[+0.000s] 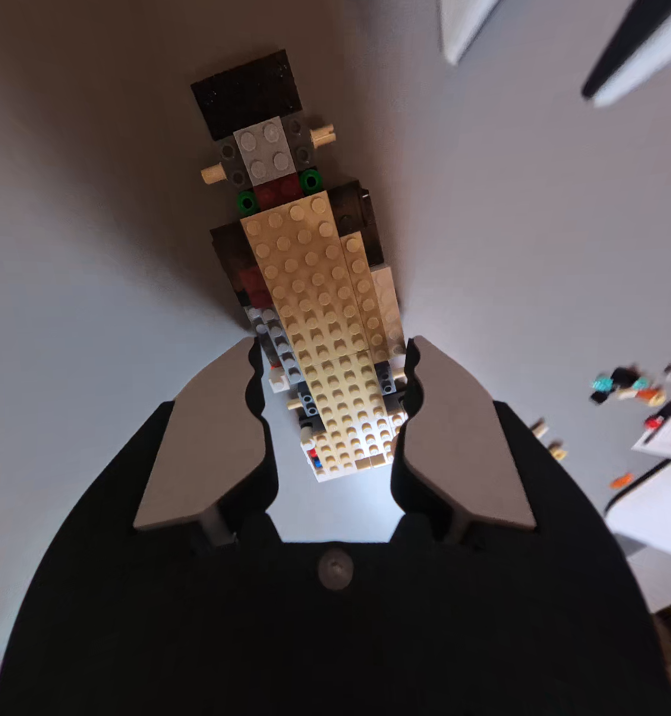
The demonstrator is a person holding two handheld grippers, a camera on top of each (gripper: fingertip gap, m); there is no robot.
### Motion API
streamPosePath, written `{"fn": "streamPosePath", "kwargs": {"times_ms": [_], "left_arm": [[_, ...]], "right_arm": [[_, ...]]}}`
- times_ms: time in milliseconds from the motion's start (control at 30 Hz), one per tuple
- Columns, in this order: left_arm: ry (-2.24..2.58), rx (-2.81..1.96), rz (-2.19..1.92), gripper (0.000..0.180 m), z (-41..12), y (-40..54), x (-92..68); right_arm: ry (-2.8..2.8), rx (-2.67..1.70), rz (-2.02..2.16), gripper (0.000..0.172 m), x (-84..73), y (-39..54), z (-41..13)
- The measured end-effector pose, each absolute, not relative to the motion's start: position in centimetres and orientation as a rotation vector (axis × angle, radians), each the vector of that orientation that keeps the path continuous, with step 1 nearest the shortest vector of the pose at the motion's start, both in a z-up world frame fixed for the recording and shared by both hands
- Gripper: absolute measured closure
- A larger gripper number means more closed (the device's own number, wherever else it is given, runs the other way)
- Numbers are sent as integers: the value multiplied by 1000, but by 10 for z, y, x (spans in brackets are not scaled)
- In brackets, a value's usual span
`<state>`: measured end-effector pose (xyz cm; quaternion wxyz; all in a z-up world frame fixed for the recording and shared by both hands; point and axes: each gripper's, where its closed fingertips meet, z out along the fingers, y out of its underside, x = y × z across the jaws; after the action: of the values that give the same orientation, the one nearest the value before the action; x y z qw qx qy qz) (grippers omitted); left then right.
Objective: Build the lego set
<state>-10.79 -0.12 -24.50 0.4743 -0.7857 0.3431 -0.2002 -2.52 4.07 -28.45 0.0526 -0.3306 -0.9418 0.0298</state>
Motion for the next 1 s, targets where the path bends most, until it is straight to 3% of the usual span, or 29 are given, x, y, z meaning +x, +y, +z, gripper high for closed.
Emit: {"fn": "streamPosePath", "kwargs": {"times_ms": [133,300,600,767,933,1000], "left_arm": [[836,-1888,-473,146,-239,-1,-105],[808,-1869,-471,148,-235,1,-106],[629,-1766,-442,160,-205,12,-129],[540,-1690,-405,180,-188,16,-146],[502,-1695,-364,180,-188,20,-158],[500,-1698,-355,180,-189,21,-160]], "right_arm": [[-2661,-1365,128,101,-12,45,-284],[-2535,-1434,186,101,-17,44,-280],[-1722,-1449,626,105,-37,100,-180],[-1299,-1328,625,117,-60,179,-120],[-1088,-1246,495,150,-95,263,-58],[-991,-1238,417,154,-98,298,-39]]}}
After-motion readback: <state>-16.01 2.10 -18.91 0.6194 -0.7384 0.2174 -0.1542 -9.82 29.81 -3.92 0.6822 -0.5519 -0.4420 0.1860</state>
